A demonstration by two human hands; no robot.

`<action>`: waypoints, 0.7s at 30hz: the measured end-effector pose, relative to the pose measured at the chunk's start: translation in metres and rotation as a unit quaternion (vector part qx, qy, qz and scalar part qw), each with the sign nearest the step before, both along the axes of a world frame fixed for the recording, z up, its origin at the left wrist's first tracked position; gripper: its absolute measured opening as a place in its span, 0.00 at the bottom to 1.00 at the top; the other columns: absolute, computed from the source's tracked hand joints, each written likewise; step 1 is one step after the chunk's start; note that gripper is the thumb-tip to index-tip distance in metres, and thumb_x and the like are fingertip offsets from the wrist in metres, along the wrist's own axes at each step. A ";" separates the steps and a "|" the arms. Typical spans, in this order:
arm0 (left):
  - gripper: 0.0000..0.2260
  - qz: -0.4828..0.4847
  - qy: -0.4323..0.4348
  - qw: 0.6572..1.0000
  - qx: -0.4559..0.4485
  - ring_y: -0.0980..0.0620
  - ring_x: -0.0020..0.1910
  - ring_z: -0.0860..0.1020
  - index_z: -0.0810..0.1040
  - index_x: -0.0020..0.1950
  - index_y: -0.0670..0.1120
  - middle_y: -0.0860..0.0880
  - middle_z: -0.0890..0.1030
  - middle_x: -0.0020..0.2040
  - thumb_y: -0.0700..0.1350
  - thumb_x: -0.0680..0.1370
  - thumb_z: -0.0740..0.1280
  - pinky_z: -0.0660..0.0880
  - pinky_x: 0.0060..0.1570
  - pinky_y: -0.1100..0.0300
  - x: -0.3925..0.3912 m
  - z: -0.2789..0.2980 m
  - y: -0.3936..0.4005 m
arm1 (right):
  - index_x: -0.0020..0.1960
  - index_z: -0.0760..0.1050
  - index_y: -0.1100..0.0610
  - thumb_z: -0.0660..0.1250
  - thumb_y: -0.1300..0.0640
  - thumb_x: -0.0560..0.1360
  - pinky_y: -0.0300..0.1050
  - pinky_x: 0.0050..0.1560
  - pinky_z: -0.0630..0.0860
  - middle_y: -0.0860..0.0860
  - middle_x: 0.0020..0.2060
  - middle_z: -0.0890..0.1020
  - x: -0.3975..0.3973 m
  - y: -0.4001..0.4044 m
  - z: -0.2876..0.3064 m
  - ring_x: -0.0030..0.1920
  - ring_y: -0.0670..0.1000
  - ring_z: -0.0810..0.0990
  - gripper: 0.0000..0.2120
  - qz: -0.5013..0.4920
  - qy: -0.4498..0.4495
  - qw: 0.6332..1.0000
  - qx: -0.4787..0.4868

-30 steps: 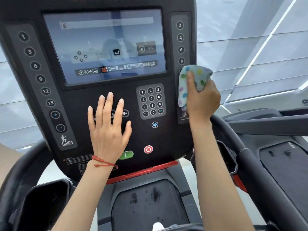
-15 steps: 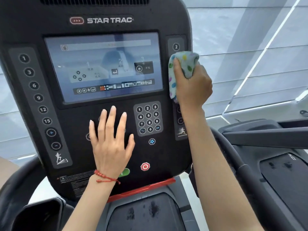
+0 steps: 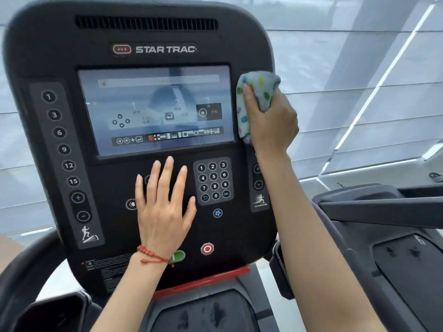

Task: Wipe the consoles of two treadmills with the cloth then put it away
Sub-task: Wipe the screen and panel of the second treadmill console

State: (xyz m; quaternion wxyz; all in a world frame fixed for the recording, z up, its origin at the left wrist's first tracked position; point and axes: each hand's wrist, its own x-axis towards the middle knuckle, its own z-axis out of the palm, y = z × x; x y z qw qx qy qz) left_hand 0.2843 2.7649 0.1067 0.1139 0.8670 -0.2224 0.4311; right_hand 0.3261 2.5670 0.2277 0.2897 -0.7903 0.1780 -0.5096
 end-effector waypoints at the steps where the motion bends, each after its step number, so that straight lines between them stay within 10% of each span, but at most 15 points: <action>1: 0.21 0.001 0.000 1.000 -0.001 0.40 0.71 0.63 0.72 0.68 0.40 0.39 0.67 0.70 0.47 0.77 0.62 0.58 0.68 0.39 0.000 0.000 0.000 | 0.42 0.77 0.58 0.64 0.37 0.70 0.40 0.35 0.64 0.53 0.36 0.81 -0.007 0.002 -0.012 0.39 0.54 0.79 0.23 -0.002 -0.002 1.000 0.000; 11: 0.21 0.003 0.011 1.000 0.013 0.40 0.71 0.62 0.71 0.69 0.41 0.39 0.67 0.70 0.47 0.77 0.62 0.58 0.68 0.40 -0.005 -0.002 0.003 | 0.33 0.72 0.63 0.62 0.38 0.68 0.38 0.30 0.65 0.57 0.27 0.77 -0.073 0.017 -0.102 0.28 0.57 0.77 0.26 -0.027 0.034 0.999 0.016; 21: 0.22 0.010 0.047 0.999 0.021 0.40 0.70 0.65 0.71 0.68 0.40 0.38 0.68 0.70 0.47 0.76 0.63 0.59 0.68 0.41 -0.037 -0.020 0.012 | 0.43 0.77 0.56 0.68 0.42 0.70 0.41 0.43 0.69 0.48 0.37 0.80 -0.109 0.016 -0.114 0.40 0.48 0.76 0.16 0.066 0.133 0.968 0.203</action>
